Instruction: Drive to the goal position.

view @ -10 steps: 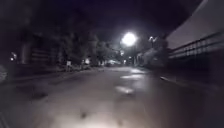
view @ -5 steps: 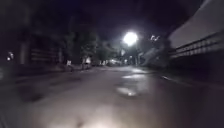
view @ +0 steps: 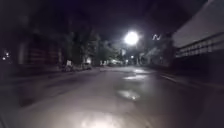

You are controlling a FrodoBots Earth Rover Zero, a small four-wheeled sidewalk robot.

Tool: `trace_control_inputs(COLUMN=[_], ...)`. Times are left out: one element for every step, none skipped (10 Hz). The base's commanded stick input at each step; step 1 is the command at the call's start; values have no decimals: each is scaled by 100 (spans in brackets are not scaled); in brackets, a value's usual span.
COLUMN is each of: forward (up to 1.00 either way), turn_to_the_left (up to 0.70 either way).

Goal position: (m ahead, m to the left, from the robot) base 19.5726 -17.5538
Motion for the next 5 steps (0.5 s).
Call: trace_control_inputs(forward=[50,50,50,50,50], turn_to_the_left=[0,0,0,0,0])
